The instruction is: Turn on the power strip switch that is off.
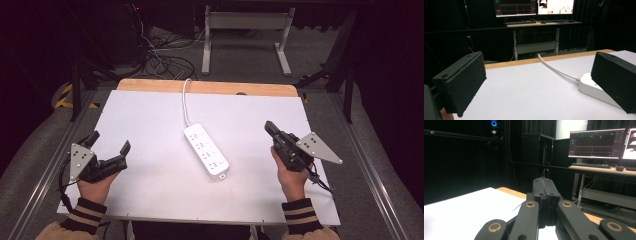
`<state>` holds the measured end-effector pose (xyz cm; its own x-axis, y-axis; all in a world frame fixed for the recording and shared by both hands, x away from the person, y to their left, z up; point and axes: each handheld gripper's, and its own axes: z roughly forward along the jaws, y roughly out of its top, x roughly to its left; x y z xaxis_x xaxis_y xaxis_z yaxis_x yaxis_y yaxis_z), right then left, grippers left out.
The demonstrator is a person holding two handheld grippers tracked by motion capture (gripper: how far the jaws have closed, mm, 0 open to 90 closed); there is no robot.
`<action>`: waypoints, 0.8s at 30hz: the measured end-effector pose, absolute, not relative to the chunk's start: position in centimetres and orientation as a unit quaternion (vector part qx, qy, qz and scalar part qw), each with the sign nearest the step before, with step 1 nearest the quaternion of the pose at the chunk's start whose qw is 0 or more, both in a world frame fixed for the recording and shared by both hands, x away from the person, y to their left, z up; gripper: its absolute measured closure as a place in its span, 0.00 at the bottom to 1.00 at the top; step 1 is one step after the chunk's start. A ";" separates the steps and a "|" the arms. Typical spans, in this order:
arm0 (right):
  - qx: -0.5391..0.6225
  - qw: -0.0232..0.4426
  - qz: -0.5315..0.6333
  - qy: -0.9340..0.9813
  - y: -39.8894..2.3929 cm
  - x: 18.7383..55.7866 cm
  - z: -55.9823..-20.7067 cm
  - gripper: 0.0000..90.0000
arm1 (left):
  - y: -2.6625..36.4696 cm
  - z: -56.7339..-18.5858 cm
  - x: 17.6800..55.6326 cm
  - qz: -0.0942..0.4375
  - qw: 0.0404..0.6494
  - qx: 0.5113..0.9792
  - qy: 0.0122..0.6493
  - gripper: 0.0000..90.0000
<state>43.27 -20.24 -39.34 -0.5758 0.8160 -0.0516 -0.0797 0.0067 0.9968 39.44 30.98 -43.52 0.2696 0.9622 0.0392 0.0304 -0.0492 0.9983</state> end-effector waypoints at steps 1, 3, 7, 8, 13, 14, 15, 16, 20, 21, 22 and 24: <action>0.298 0.352 0.638 0.617 -20.1 43.3 -39.4 1.00 | 31.0 -43.5 39.4 0.429 0.543 0.583 0.425 0.00; 0.295 0.357 0.637 0.617 -19.9 43.3 -39.6 1.00 | 31.0 -43.5 39.4 0.428 0.543 0.584 0.425 0.00; 0.297 0.361 0.636 0.614 -19.9 43.2 -39.7 1.00 | 31.0 -43.5 39.4 0.429 0.543 0.584 0.425 0.00; 0.298 0.363 0.635 0.613 -19.9 43.2 -39.8 0.97 | 31.0 -43.5 39.4 0.429 0.543 0.584 0.425 0.00; 0.320 0.369 0.634 0.599 -19.7 43.8 -40.2 0.41 | 30.9 -43.5 39.4 0.429 0.543 0.584 0.424 0.00; 0.320 0.369 0.634 0.599 -19.7 43.8 -40.2 0.41 | 30.9 -43.5 39.4 0.430 0.543 0.584 0.424 0.00; 0.327 0.368 0.633 0.597 -19.6 43.9 -40.2 0.31 | 31.0 -43.5 39.4 0.430 0.544 0.583 0.423 0.00; 0.336 0.369 0.630 0.595 -19.6 44.0 -40.2 0.23 | 30.9 -43.5 39.4 0.431 0.544 0.583 0.422 0.00; 0.337 0.371 0.619 0.605 -19.7 44.2 -40.3 0.09 | 30.9 -43.5 39.4 0.431 0.545 0.582 0.422 0.00; 0.339 0.376 0.619 0.601 -19.8 44.2 -40.4 0.08 | 31.0 -43.5 39.4 0.432 0.545 0.582 0.421 0.00; 0.339 0.380 0.619 0.598 -19.8 44.2 -40.4 0.07 | 30.9 -43.5 39.4 0.432 0.545 0.582 0.421 0.00; 0.337 0.382 0.619 0.598 -19.8 44.3 -40.4 0.07 | 30.9 -43.5 39.4 0.431 0.545 0.583 0.421 0.00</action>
